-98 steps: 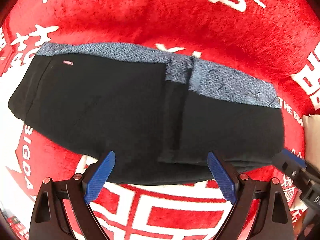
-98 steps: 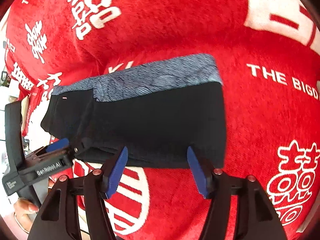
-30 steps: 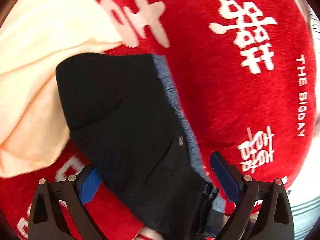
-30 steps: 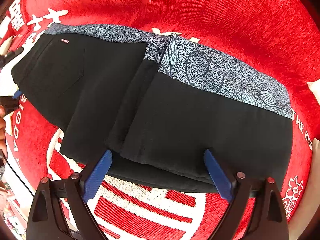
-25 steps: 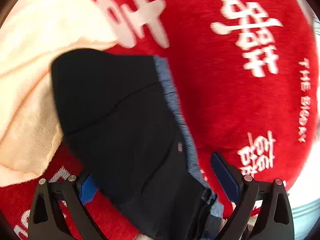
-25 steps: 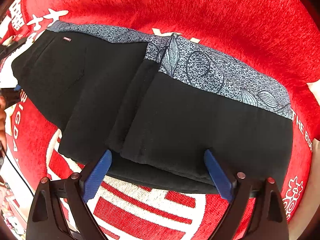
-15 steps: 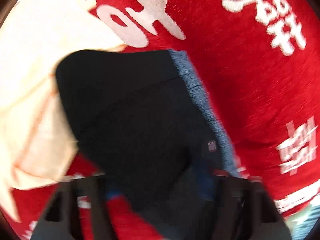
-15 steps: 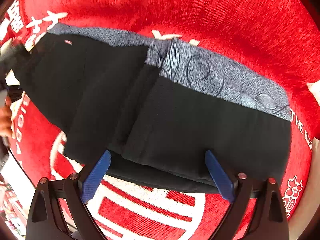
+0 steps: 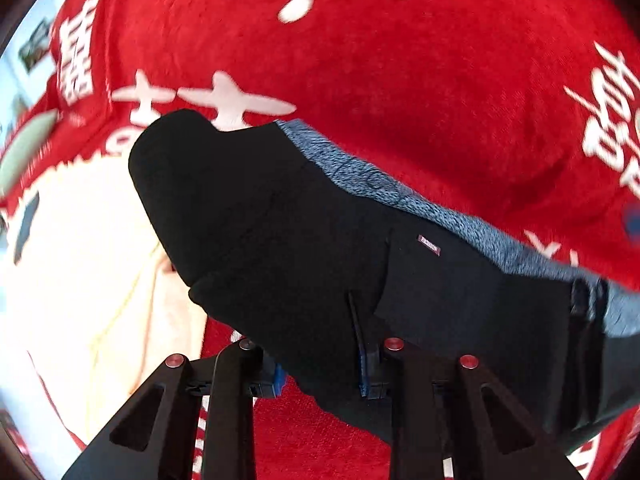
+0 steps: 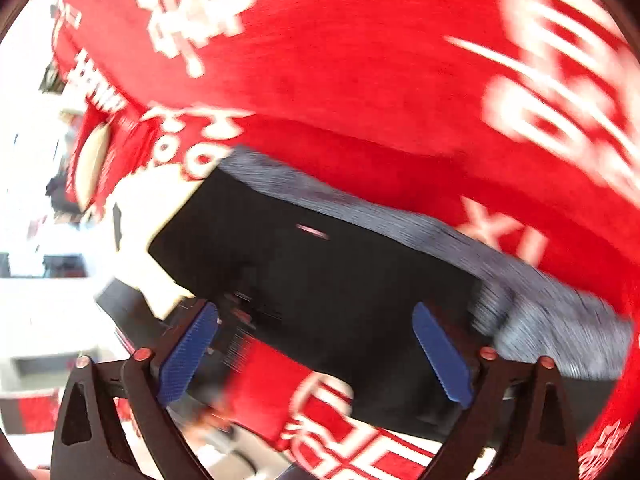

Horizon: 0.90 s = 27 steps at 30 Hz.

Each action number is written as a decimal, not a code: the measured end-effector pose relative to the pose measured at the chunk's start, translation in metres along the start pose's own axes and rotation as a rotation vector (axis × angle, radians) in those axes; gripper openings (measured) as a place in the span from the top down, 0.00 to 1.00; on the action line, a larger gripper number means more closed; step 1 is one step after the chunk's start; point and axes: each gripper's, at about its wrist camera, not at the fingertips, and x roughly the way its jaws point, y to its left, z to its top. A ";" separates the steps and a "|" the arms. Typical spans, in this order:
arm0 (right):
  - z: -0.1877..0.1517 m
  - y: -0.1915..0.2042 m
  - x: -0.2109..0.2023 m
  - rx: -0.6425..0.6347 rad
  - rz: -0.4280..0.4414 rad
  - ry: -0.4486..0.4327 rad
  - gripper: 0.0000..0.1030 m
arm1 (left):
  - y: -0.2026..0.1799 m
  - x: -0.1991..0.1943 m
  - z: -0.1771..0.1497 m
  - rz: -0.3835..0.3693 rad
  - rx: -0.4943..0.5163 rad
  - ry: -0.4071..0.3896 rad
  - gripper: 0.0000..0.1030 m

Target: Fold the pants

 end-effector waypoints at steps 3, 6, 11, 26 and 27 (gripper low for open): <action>0.033 0.044 0.019 -0.074 0.020 0.084 0.01 | -0.006 -0.006 0.001 0.013 0.036 -0.019 0.74; 0.056 0.090 0.042 -0.170 0.022 0.167 0.00 | -0.015 -0.012 0.000 0.033 0.086 -0.045 0.74; 0.070 0.140 0.091 -0.265 -0.021 0.335 0.00 | -0.030 -0.022 -0.002 0.056 0.158 -0.083 0.74; 0.064 0.119 0.100 -0.298 -0.094 0.384 0.81 | -0.049 -0.043 -0.005 0.091 0.284 -0.131 0.74; 0.062 0.113 0.089 -0.292 -0.069 0.359 0.81 | -0.052 -0.048 -0.004 0.088 0.300 -0.141 0.74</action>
